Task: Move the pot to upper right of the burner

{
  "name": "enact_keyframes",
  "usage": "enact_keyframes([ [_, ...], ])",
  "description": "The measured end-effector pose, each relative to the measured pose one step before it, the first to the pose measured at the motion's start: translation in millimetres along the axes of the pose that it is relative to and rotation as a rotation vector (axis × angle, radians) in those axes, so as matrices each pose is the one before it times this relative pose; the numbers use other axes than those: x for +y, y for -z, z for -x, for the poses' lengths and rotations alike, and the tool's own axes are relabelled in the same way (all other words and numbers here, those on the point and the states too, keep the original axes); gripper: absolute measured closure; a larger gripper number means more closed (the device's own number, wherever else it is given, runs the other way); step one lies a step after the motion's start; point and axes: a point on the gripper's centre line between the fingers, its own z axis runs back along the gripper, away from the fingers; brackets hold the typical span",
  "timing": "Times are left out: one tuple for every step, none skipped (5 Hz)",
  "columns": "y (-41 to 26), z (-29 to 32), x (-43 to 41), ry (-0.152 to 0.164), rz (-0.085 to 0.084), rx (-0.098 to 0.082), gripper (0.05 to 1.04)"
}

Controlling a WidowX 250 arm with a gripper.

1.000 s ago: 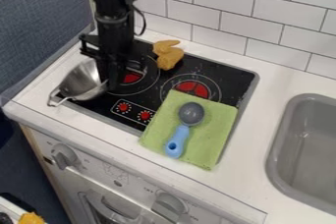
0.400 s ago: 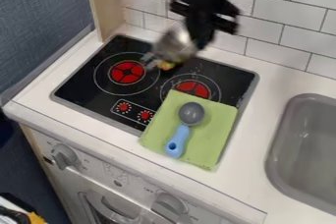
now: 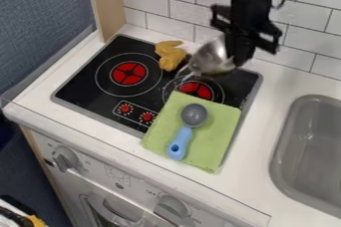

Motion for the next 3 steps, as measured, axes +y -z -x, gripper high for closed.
enact_keyframes([
  [17.85, 3.88, -1.21, 0.009, -0.0045, 0.0535, 1.012],
  [6.34, 3.81, 2.24, 0.0048, -0.017, 0.0289, 0.982],
  [2.64, 3.55, -1.47, 0.011, 0.0075, 0.0128, 0.805],
])
